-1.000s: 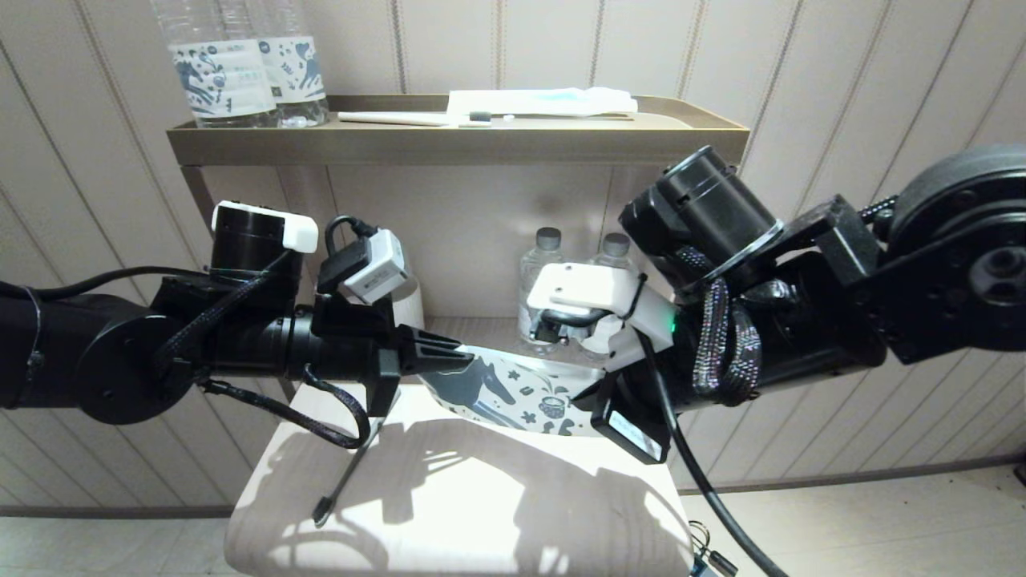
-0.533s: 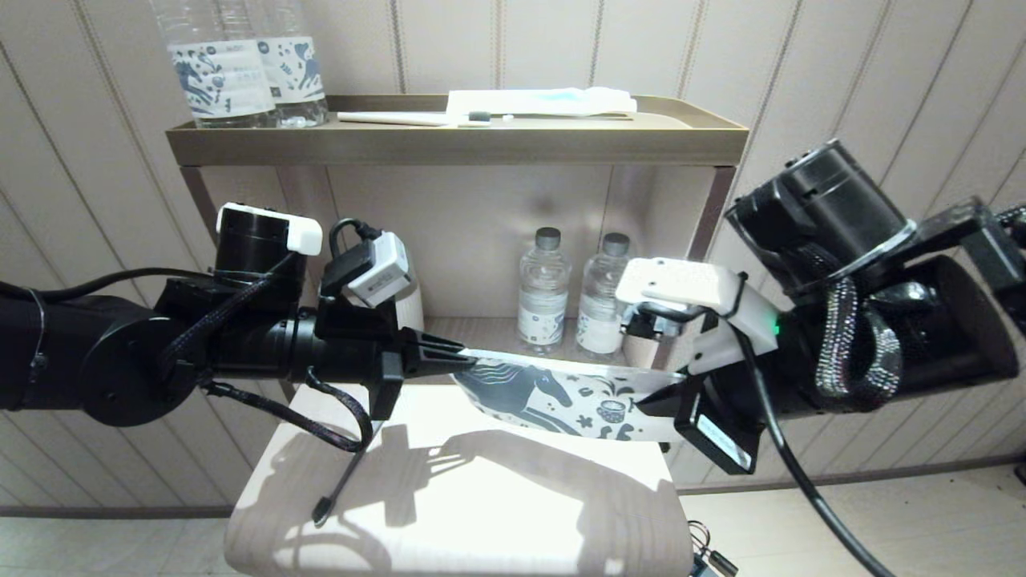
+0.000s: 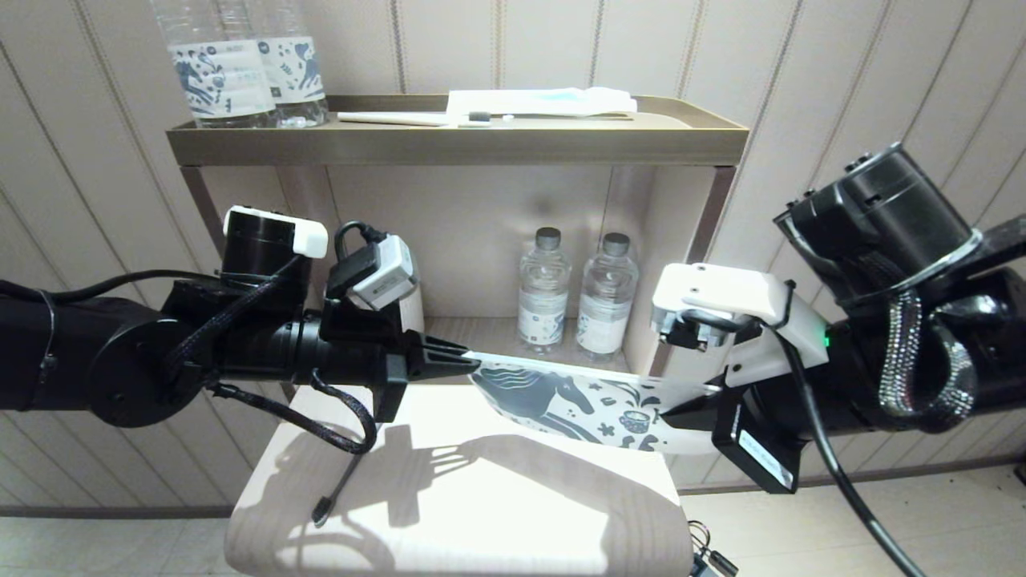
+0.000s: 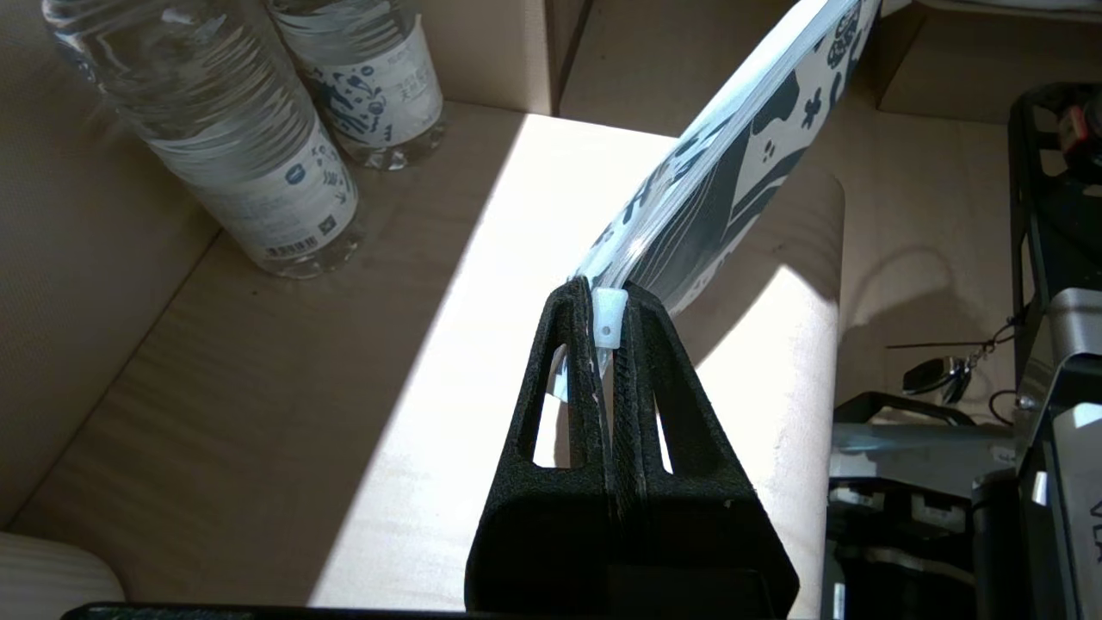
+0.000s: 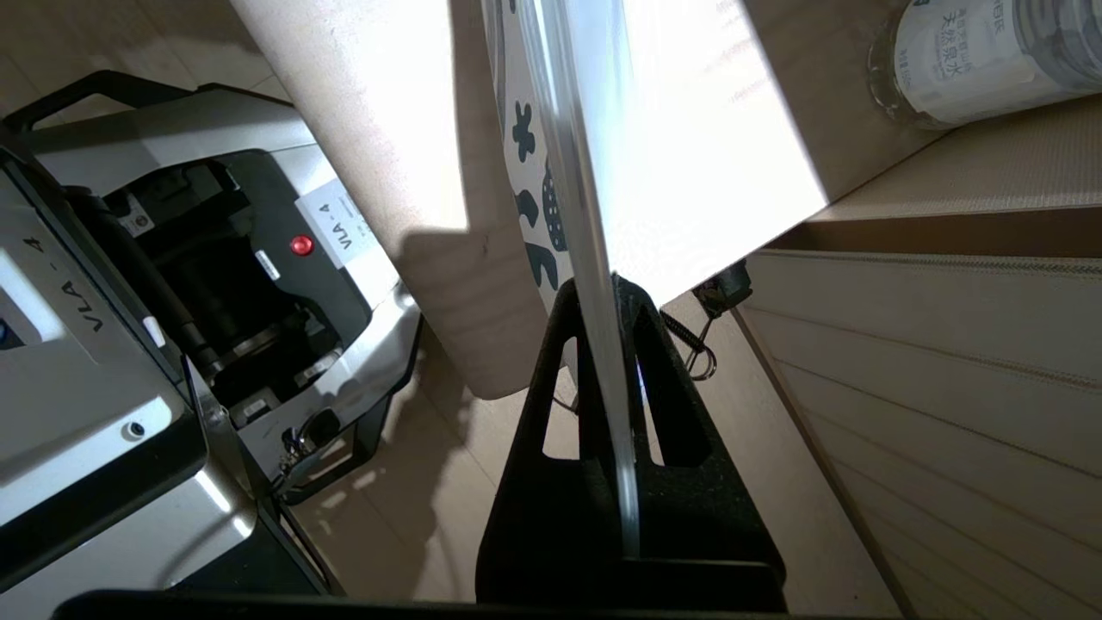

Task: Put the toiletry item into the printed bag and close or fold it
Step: Open the storage bag, then hand it to the other hand

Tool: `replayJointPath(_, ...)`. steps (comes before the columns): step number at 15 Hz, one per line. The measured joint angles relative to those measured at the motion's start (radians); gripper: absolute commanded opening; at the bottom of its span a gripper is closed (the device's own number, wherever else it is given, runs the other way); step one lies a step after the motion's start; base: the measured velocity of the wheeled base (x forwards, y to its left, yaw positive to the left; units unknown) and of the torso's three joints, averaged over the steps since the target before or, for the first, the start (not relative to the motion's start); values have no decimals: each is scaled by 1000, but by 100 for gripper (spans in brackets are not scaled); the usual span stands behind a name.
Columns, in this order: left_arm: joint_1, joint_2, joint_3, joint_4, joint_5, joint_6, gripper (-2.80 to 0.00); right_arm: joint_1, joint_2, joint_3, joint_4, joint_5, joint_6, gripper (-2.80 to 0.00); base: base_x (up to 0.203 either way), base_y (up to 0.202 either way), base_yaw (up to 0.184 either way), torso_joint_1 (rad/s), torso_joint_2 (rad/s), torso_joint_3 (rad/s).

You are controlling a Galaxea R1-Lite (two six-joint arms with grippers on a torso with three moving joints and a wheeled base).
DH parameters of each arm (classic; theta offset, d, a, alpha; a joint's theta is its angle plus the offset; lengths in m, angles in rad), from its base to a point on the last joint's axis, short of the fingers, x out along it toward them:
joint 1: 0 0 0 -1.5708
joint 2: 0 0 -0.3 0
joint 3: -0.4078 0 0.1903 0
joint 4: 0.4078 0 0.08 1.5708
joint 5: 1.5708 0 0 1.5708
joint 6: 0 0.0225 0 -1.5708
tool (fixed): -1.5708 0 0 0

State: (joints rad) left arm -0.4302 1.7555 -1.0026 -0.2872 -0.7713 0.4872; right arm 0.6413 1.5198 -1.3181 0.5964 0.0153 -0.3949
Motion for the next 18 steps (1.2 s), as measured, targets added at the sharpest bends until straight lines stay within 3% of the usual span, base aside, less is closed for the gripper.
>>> replayJointPath(3,-1,11,-3,-1,12,0,-280,5,15,0,-52,3,0,-280,0,0,0,0,0,0)
replayJointPath(4,-1,18,-3,-6,15,3,0,6,22,2,-76,5,1,-280,0,0,0,0,0,0)
replayJointPath(18,-2,46,-9,-14,4,9,0,40,36,-12,-95,10,0,-280,0,0,0,0,0,0)
